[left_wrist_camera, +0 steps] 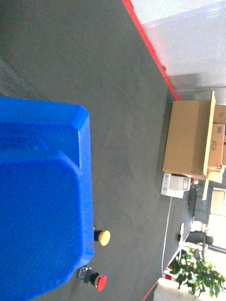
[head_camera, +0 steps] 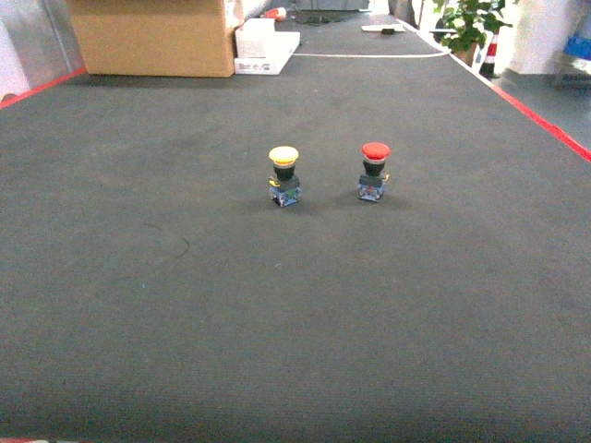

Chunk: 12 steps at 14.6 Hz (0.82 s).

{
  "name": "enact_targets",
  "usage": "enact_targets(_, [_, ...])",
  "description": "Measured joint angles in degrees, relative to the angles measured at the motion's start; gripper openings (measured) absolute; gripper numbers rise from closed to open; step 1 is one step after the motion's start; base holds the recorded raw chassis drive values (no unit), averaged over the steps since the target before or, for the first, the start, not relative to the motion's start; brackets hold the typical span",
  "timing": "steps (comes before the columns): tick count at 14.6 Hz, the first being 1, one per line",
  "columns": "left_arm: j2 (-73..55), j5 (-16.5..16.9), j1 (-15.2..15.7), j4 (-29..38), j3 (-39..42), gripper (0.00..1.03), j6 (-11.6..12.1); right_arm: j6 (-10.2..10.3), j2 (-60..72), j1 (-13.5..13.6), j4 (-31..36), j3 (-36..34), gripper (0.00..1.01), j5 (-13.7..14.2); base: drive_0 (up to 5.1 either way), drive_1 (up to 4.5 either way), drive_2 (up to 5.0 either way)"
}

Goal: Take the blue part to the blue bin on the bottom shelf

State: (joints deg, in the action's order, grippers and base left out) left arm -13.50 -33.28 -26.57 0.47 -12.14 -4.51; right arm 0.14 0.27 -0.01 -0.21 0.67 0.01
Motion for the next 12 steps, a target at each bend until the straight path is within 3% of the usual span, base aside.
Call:
enact_targets(2, [0.0,0.0,0.0,-0.04,0.0,0.44,0.0,0.0,0.0,0.0,-0.07,0.0,0.98,0.0,0.0,-4.19,4.3])
enact_targets(4, [0.22,0.0,0.0,0.09,0.0,0.44,0.0,0.0,0.0,0.0,0.15,0.0,0.98,-0.02,0.0,0.0,0.0])
enact_targets(12, [0.13,0.0,0.09,-0.02,0.0,0.44,-0.02,0.0,0.0,0.0,-0.09,0.0,0.98,-0.02,-1.7,-1.68,-1.7])
